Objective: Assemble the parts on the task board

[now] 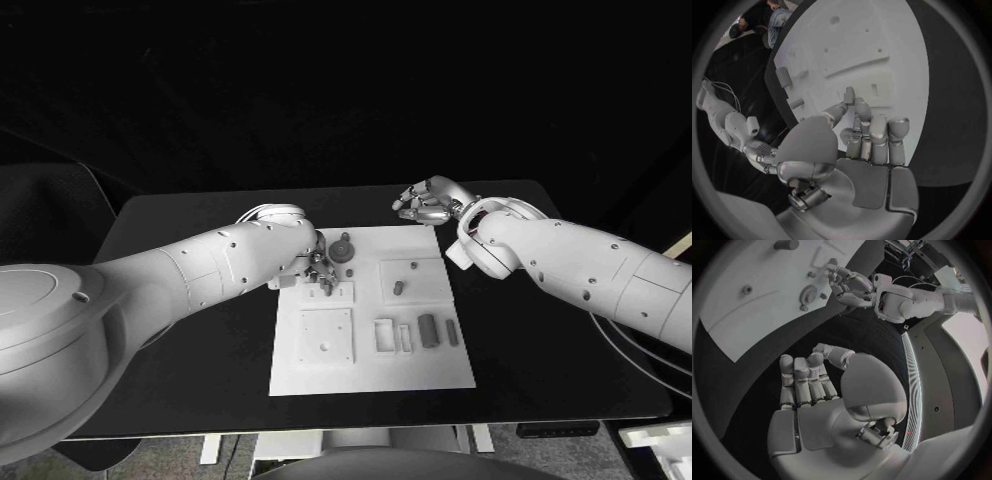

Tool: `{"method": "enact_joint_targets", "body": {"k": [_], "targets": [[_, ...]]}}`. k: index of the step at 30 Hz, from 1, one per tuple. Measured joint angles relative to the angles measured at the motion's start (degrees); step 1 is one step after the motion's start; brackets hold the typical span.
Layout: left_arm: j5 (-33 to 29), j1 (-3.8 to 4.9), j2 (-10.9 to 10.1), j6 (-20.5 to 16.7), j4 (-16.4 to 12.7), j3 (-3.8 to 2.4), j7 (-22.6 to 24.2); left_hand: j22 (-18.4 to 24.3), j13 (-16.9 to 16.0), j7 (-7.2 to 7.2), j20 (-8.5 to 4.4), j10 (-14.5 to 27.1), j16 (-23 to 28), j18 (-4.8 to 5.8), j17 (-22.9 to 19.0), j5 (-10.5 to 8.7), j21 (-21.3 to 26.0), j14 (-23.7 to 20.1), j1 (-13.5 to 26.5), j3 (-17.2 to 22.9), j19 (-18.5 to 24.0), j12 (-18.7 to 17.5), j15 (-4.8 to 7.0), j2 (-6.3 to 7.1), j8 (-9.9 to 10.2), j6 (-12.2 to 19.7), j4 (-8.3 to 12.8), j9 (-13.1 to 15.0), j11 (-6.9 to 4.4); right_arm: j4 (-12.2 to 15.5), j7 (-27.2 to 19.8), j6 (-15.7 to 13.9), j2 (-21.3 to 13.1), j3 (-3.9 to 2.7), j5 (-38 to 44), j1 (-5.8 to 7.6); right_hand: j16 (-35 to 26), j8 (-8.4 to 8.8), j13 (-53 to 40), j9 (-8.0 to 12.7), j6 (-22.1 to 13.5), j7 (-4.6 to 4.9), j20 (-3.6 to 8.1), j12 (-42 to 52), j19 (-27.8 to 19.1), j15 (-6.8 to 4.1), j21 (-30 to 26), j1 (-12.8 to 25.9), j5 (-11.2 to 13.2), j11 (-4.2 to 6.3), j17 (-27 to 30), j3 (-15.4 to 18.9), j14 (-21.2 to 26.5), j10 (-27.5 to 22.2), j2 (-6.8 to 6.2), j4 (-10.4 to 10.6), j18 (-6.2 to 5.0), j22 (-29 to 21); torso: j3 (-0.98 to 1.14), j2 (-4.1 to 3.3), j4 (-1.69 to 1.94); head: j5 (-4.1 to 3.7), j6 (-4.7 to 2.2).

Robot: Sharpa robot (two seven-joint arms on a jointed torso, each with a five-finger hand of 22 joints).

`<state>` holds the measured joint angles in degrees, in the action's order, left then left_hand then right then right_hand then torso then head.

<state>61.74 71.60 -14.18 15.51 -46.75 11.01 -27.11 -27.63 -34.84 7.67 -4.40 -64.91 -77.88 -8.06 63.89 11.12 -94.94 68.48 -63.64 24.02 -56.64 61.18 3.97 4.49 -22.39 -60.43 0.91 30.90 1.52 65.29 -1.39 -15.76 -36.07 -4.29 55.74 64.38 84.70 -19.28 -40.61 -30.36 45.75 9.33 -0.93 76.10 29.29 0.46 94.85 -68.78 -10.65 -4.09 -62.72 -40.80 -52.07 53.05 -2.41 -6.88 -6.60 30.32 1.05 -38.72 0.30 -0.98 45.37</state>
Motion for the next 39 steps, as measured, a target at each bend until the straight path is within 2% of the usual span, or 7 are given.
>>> {"method": "enact_joint_targets", "body": {"k": [6,11,24,26,39], "targets": [[-0.63,-0.01,-0.12,-0.55,0.0,-0.01,0.58,0.02,0.06,-0.3,-0.17,-0.51,-0.4,0.24,-0.35,-0.09,0.0,0.09,-2.43,0.72,-0.23,0.24,-0.1,-0.12,-0.43,-1.53,1.83,0.25,0.11,-0.02,0.0,0.02,-0.01,0.0,0.0,0.0,0.0,0.0,0.0,0.0,0.0,0.0,0.0,0.0,0.0,0.0,0.0,0.0,0.0,0.0,0.0,0.0,0.0,0.0,0.0,0.0,0.0,0.0,0.0,0.01,0.0,-0.01,0.08],[-2.45,-0.05,-0.43,-1.24,0.05,0.04,0.88,0.12,0.25,-0.61,-0.1,-0.61,-0.4,0.97,-0.54,0.15,0.0,0.05,-3.94,0.64,-0.3,0.24,-0.14,0.02,-0.64,-2.41,1.9,0.78,0.21,-0.02,0.02,0.03,-0.05,0.0,-0.01,0.0,0.0,0.0,0.0,0.01,0.01,-0.01,0.0,0.0,0.0,0.0,0.0,0.0,0.0,0.0,0.0,-0.02,0.0,0.0,0.0,0.02,0.0,0.0,0.0,0.01,0.03,-0.01,0.15],[-5.19,-0.11,-1.18,-2.0,-0.17,0.06,1.03,0.16,0.4,-0.89,-0.1,-0.6,-0.63,1.15,-0.63,0.15,0.0,-0.09,-4.17,0.64,-0.3,0.24,-0.13,-0.05,-1.13,-3.35,1.91,1.04,0.21,0.0,0.05,0.03,-0.17,0.0,-0.04,0.0,0.0,0.0,-0.01,0.01,0.01,-0.01,0.0,0.0,0.0,0.0,0.0,0.0,0.0,0.0,0.0,-0.16,0.0,0.0,0.0,0.16,0.0,0.01,-0.01,0.02,0.04,0.12,0.16],[-5.52,-0.1,-1.37,-2.07,-0.36,0.05,1.03,0.16,0.4,-0.88,-0.09,-0.6,-0.63,1.41,-0.64,0.14,0.0,-0.1,-4.45,0.64,-0.3,0.24,-0.13,-0.04,-1.41,-3.5,1.9,1.07,0.21,0.01,0.05,0.04,-0.21,0.0,-0.04,0.0,0.0,0.0,-0.01,0.01,0.01,-0.01,0.0,0.0,0.0,-0.14,0.0,0.0,0.0,0.0,0.0,-0.16,-0.15,0.0,0.0,0.16,0.0,0.0,-0.02,0.02,0.04,0.15,0.18],[-7.07,0.0,-2.9,-2.27,-1.95,-0.04,1.44,0.15,0.39,-1.01,-0.08,-0.61,-0.85,1.46,-0.64,0.11,0.0,-0.17,-4.84,0.64,-0.29,0.24,-0.2,0.14,-1.5,-4.08,1.9,1.34,0.2,0.01,0.06,0.04,-0.4,0.0,-0.09,-0.01,0.0,0.0,0.04,-0.03,0.01,-0.02,0.0,0.0,0.0,-0.14,0.0,0.46,0.0,0.0,0.0,-0.16,-0.16,0.0,0.01,0.16,0.0,0.01,-0.03,0.02,0.05,0.32,0.2]]}}
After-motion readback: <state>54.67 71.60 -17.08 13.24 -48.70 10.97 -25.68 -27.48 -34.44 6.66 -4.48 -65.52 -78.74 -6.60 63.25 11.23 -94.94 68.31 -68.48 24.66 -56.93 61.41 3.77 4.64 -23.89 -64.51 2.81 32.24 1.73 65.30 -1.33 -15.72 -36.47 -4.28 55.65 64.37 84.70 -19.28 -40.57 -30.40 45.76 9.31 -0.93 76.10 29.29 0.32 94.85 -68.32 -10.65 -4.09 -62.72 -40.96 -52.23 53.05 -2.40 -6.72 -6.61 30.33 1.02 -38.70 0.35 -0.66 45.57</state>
